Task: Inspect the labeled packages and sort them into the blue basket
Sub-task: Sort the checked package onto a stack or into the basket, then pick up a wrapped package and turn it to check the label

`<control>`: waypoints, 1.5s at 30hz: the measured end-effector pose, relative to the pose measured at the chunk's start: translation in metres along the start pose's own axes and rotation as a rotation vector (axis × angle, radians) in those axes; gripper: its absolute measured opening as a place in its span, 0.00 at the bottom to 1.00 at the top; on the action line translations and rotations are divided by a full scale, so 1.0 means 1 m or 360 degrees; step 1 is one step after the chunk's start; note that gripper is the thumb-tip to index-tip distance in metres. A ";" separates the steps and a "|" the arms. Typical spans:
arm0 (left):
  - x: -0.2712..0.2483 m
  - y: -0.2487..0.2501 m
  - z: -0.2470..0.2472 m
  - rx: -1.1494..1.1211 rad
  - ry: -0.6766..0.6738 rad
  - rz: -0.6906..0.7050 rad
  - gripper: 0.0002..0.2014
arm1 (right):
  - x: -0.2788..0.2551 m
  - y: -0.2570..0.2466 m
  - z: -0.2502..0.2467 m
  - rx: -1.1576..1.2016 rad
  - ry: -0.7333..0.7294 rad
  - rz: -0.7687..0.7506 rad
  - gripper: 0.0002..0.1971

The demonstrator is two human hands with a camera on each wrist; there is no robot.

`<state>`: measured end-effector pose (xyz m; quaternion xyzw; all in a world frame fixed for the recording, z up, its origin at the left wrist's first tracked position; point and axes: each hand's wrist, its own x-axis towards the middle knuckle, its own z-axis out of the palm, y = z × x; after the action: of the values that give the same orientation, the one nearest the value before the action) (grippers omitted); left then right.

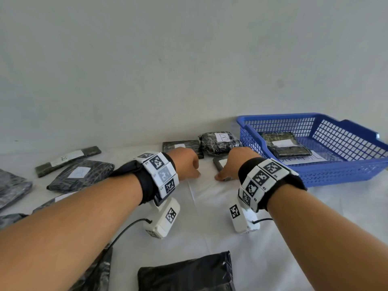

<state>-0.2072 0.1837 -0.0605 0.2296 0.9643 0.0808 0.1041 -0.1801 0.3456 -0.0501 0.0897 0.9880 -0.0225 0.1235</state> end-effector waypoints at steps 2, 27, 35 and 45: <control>0.001 -0.001 0.001 0.0002 -0.0017 -0.0003 0.18 | 0.000 -0.001 -0.002 -0.0021 -0.0009 0.0008 0.30; 0.065 0.010 -0.056 -0.0371 0.0493 -0.0023 0.26 | -0.015 0.004 0.007 -0.0108 -0.0048 -0.0094 0.13; -0.001 -0.069 -0.089 -0.1622 0.0584 -0.0376 0.27 | 0.004 -0.072 -0.006 -0.0116 -0.0058 -0.0444 0.44; -0.040 -0.114 -0.085 -0.1610 0.0595 -0.0249 0.30 | 0.037 -0.072 -0.002 -0.0281 -0.0040 -0.0248 0.38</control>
<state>-0.2406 0.0558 0.0054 0.0602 0.8214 0.5661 0.0342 -0.2290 0.2810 -0.0555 0.0012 0.9885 0.0540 0.1413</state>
